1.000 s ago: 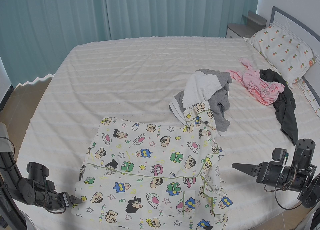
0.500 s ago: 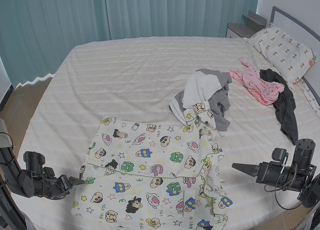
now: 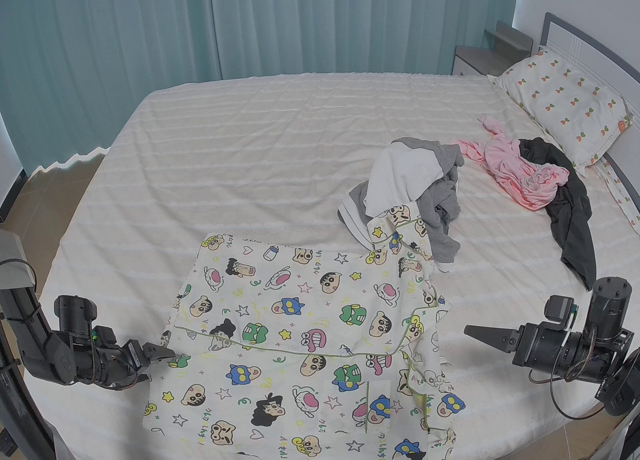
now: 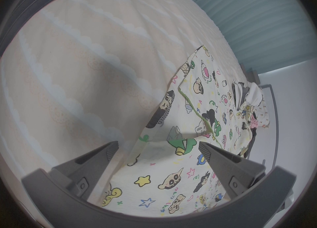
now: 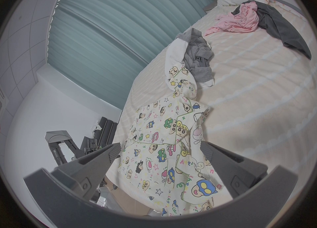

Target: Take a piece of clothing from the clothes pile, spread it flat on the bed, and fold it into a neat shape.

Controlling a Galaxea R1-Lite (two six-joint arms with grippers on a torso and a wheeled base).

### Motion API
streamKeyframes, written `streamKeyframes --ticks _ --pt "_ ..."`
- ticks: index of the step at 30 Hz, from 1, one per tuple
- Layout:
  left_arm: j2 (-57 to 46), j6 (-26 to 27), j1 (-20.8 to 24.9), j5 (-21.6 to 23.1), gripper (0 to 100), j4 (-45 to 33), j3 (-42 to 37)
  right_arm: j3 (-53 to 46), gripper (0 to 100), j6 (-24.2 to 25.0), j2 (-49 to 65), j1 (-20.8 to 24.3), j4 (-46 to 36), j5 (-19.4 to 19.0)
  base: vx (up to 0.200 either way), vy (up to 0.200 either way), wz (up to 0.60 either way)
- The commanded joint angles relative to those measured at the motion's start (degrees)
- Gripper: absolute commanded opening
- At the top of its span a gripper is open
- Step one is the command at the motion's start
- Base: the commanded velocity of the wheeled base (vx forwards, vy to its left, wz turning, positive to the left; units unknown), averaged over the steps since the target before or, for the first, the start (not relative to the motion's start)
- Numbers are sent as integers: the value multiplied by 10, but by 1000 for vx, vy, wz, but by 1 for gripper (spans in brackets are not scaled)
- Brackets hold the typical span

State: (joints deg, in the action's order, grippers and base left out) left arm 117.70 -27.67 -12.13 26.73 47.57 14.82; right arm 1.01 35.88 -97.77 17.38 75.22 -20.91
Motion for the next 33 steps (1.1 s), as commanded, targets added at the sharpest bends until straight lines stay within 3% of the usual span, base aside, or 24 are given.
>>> streamKeyframes --ticks 1,7,8,33 --pt "8 -29 7 6 100 1 9 -10 100 0 0 0 1 0 0 0 0" --pt "1 -54 23 6 100 1 13 -10 100 0 -1 -1 1 0 0 0 0" --pt "1 -54 23 6 0 1 13 -10 100 0 -1 -1 1 0 0 0 0" --pt "-157 -48 15 11 0 15 -35 -10 100 0 2 -1 2 3 0 0 0"
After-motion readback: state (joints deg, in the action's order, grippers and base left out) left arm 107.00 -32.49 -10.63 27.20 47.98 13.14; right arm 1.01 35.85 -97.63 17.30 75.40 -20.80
